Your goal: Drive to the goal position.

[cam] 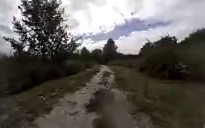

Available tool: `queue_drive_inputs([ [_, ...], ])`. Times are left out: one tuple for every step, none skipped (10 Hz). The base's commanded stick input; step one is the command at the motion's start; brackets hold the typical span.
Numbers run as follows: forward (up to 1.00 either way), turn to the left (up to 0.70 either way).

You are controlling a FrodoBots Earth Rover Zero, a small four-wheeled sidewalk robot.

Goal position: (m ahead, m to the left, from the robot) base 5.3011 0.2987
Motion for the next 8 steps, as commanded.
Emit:
queue_drive_inputs([
  [0.85,0.00],
  [0.85,0.00],
  [0.85,0.00],
  [0.85,0.00],
  [0.85,0.00],
  [0.85,0.00],
  [0.85,0.00],
  [0.85,0.00],
])
